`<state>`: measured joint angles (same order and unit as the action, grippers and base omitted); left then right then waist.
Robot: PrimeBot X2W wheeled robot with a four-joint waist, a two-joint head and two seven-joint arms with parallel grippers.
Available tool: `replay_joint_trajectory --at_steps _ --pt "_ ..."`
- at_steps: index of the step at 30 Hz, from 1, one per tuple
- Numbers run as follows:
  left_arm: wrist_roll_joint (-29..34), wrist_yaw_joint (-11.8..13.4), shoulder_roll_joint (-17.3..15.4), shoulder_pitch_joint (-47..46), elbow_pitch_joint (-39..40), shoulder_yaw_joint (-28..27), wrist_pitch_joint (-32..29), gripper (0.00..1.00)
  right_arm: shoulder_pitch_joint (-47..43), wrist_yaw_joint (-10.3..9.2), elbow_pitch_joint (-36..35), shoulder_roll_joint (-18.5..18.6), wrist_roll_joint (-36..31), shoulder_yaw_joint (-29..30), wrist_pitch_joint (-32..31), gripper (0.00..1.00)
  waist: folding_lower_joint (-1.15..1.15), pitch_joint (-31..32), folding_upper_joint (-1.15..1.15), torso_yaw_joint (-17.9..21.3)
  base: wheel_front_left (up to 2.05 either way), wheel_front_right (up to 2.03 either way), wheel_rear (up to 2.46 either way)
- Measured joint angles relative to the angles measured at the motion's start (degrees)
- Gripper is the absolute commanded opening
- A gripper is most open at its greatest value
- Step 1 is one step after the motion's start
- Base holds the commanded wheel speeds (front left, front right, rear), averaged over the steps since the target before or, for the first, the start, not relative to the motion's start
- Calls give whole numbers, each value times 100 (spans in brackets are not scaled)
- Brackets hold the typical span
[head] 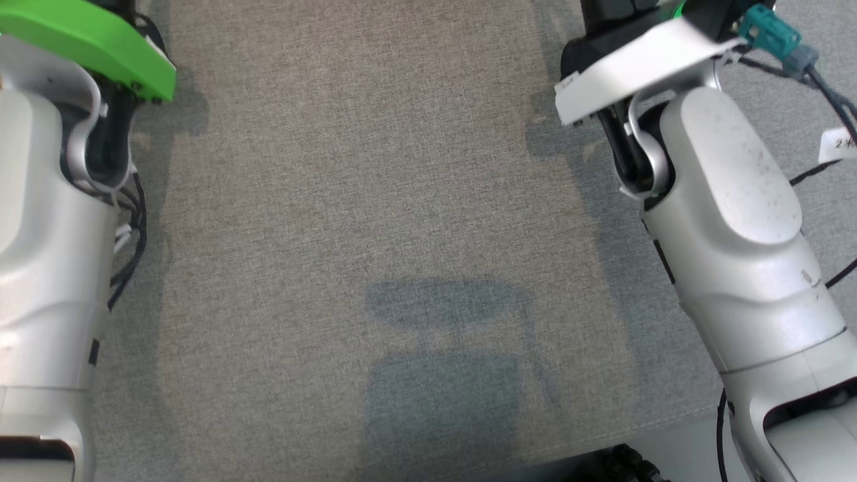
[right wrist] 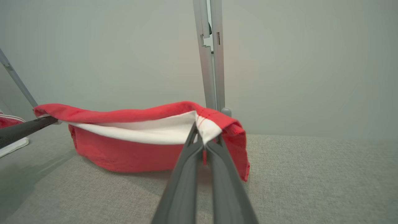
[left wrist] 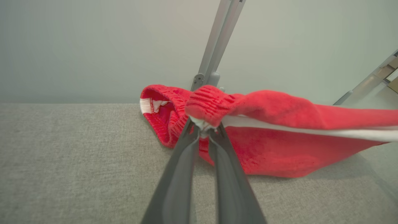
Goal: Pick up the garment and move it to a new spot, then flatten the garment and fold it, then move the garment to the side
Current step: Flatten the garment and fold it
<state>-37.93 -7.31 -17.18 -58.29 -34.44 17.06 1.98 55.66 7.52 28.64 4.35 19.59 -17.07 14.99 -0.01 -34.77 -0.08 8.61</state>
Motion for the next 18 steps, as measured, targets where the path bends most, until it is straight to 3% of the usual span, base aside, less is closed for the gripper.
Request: replay_joint_trajectory --at_steps 11,18 --pt "-628 -8 -183 1455 658 360 724 0 -1411 2 -904 175 -58 99 5 0 1 198 0 -170 0 0 0" --pt "-787 -13 -33 2494 1092 327 1163 0 -2646 4 -1663 242 -121 399 5 0 1 563 0 -331 0 0 0"
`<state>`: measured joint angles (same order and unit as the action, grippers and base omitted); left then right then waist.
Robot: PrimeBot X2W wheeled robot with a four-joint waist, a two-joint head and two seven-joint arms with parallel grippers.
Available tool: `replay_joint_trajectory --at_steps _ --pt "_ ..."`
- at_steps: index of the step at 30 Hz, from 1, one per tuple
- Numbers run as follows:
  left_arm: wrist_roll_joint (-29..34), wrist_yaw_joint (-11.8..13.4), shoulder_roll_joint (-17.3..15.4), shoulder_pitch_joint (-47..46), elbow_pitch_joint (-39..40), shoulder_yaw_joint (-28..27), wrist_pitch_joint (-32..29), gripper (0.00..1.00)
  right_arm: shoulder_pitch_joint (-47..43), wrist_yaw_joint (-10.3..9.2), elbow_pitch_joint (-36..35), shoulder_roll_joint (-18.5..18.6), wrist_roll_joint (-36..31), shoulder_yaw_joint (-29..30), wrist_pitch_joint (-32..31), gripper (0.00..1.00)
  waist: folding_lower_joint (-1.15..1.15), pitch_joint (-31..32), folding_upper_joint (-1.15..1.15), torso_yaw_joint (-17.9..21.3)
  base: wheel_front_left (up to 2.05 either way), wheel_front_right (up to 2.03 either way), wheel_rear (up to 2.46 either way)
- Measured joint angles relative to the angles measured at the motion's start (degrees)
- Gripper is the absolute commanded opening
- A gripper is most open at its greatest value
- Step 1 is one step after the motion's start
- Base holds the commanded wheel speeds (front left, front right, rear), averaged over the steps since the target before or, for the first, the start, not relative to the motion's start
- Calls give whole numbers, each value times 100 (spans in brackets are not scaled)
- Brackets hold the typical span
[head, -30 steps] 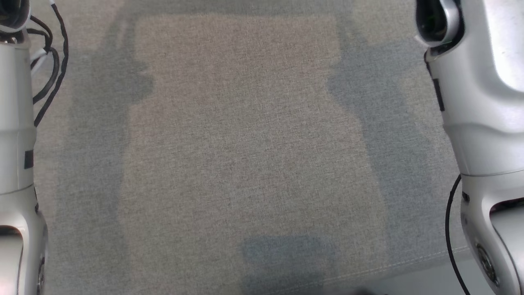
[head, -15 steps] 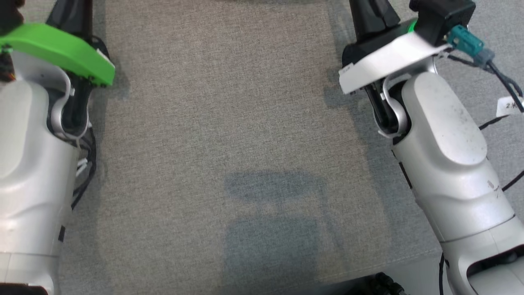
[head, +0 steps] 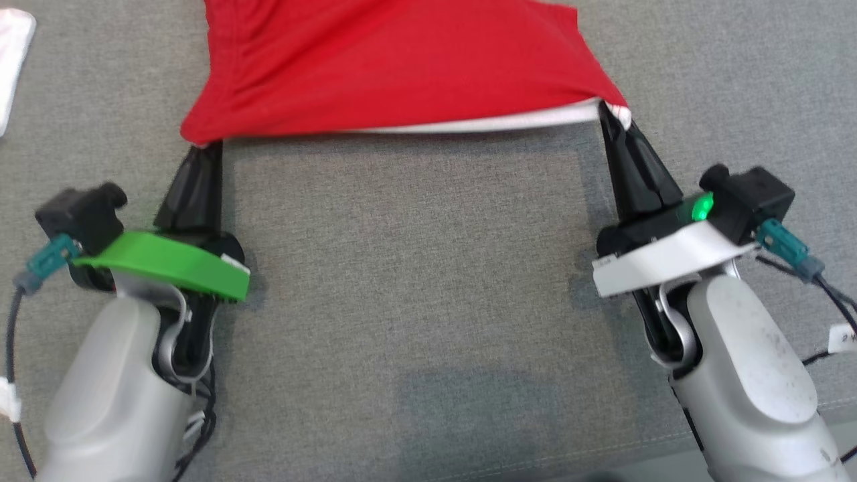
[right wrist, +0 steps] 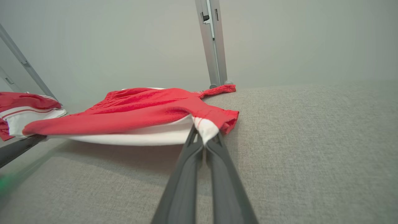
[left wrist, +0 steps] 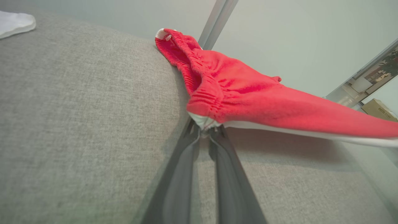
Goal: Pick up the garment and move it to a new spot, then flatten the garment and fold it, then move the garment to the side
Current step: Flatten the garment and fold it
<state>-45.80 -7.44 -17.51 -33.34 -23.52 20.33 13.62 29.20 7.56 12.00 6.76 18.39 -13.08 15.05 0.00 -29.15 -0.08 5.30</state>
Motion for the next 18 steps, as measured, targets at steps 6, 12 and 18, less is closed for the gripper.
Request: replay_joint_trajectory --at_steps 6,12,18 --pt "1 67 238 1020 296 -100 108 0 -1129 5 -488 -7 -54 253 -1 0 0 463 0 -107 0 0 0" --pt "181 189 452 1990 745 -291 116 0 -2051 7 -839 -85 -118 416 -2 0 0 966 0 -155 0 0 0" --pt "433 343 621 2880 1323 -458 134 0 -2659 7 -1116 -67 -156 387 -1 0 0 1429 0 -109 0 0 0"
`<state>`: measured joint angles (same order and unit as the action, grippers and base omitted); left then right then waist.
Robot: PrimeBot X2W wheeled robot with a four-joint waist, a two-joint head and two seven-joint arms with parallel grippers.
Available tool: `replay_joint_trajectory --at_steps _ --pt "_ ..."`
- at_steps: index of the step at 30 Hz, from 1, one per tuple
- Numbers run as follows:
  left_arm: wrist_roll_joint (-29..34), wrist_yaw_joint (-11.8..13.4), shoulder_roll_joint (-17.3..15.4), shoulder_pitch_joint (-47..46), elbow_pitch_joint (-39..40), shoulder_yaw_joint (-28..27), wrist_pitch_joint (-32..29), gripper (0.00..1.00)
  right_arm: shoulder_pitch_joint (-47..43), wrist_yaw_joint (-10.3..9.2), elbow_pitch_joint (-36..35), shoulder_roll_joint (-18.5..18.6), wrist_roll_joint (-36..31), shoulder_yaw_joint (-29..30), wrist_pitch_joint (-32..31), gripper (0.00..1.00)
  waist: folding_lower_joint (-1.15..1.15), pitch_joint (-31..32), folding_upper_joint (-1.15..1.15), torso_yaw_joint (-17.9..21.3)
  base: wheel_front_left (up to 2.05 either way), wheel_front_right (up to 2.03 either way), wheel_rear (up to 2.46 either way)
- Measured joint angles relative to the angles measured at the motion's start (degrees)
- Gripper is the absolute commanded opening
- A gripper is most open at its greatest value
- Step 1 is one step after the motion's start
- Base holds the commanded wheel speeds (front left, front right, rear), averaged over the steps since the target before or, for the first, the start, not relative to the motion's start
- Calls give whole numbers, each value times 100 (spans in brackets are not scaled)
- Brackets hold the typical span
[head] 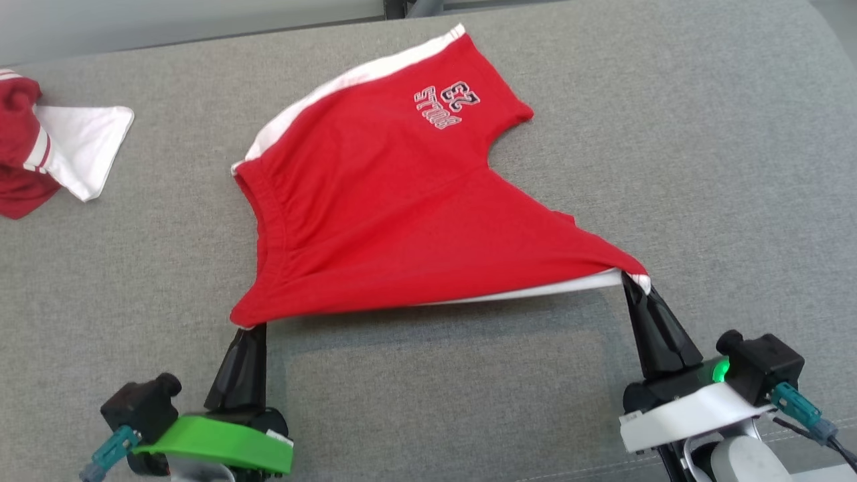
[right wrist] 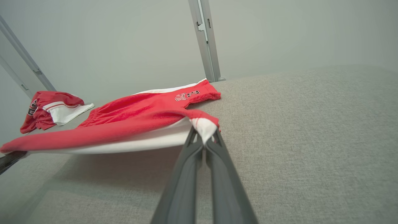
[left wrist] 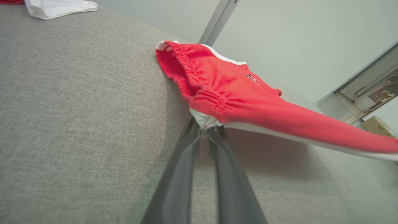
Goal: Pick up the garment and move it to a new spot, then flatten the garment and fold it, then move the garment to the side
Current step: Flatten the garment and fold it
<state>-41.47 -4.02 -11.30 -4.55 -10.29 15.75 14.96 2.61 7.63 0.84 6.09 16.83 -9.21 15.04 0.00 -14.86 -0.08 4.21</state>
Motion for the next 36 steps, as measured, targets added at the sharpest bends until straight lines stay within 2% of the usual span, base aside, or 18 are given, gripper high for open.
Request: replay_joint_trajectory --at_steps 9,14,19,26,31,36 --pt "171 205 -81 943 928 -30 -1 0 -740 0 -513 11 -51 42 -62 0 0 496 0 125 0 0 0" --pt "178 353 -168 1258 1335 -43 -79 0 -942 0 -896 68 -159 56 -242 0 0 597 0 171 0 0 0" --pt "183 385 -232 1332 1547 -3 -212 0 -953 0 -1018 140 -190 90 -390 0 0 584 0 109 0 0 0" --pt "164 199 -148 924 1128 218 -333 0 -626 -2 -655 214 -168 170 -393 0 0 439 0 -81 0 0 0" --pt "-70 148 216 21 479 322 -575 0 51 -7 -189 436 -79 144 -477 0 0 271 0 -282 0 0 0" --pt "-76 65 460 -982 -247 474 -758 0 1089 -9 435 756 -88 -42 -573 0 0 -4 0 -430 0 0 0"
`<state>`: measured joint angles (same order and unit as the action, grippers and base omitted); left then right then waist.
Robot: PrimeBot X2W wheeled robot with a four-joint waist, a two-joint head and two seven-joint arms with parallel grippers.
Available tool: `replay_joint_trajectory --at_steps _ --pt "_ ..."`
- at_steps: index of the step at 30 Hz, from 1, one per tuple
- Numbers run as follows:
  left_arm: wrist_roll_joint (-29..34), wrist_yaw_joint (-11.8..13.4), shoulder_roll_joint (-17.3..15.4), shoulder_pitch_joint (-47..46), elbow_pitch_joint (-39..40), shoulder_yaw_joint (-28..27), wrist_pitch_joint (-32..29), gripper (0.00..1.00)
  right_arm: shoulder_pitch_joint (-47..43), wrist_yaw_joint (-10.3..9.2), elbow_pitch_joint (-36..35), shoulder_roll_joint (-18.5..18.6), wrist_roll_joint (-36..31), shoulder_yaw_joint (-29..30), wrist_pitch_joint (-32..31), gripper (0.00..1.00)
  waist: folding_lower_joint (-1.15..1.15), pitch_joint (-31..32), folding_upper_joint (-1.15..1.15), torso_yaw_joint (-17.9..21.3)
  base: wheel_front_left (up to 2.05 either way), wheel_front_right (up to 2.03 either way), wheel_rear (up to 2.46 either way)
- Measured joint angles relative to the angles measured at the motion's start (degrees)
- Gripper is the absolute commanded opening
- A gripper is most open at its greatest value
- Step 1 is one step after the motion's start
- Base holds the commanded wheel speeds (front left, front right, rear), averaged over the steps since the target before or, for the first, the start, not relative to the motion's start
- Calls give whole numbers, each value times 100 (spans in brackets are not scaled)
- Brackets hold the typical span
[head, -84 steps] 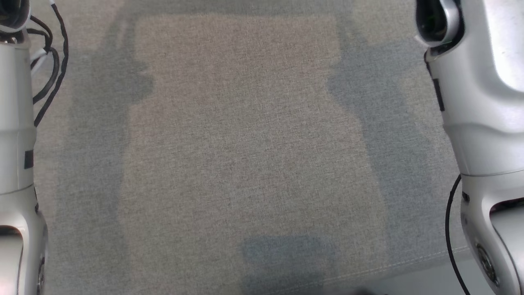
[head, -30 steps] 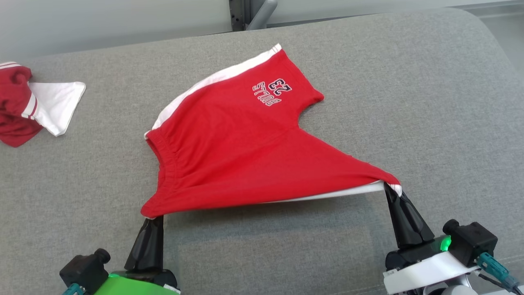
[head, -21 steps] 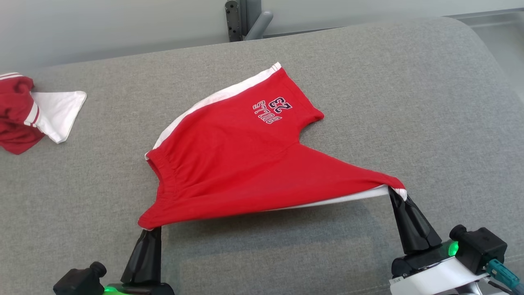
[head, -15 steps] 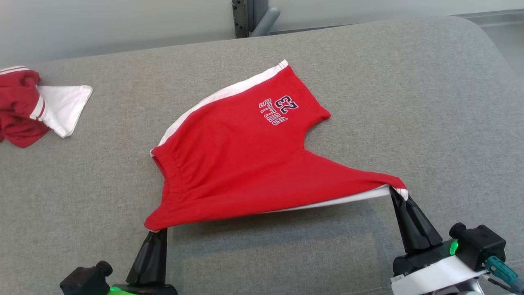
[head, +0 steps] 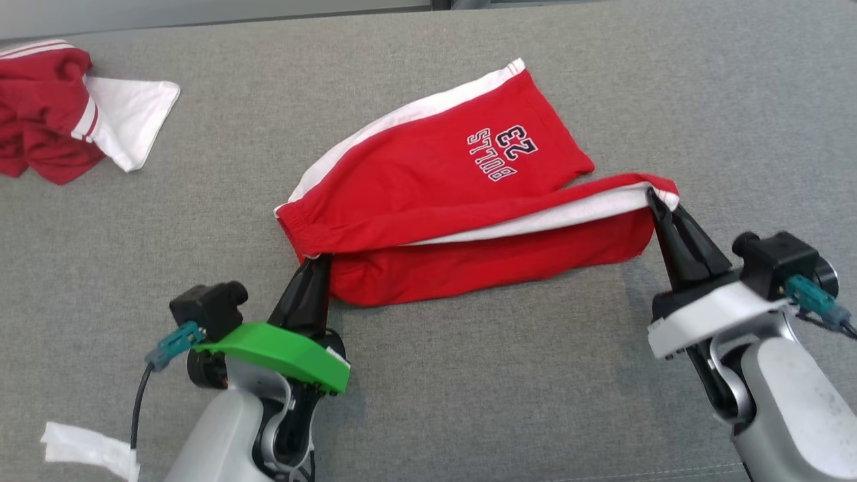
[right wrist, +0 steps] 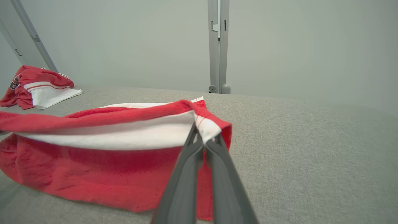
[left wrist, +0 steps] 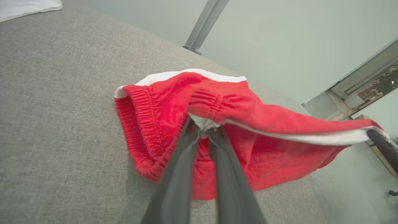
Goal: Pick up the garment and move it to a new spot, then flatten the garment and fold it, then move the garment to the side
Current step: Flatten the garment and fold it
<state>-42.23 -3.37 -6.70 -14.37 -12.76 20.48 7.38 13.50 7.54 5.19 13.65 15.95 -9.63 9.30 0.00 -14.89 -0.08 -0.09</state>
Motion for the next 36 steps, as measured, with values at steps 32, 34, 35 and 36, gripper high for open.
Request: replay_joint_trajectory --at_steps 32,34,35,36 --pt "-211 123 221 -2129 -1591 0 -512 0 4369 0 4336 115 1099 -1793 103 0 0 -1095 0 -610 0 0 0" --pt "-216 138 227 -2184 -1614 -1 -512 0 4555 1 4542 114 1211 -1844 77 0 0 -1116 0 -630 0 0 0" --pt "-242 140 232 -2213 -1628 -1 -512 0 4643 1 4637 115 1251 -1868 65 0 0 -1123 0 -641 0 0 0" --pt "-283 143 238 -2243 -1648 0 -512 0 4724 1 4725 114 1287 -1902 63 0 0 -1128 0 -654 0 0 0"
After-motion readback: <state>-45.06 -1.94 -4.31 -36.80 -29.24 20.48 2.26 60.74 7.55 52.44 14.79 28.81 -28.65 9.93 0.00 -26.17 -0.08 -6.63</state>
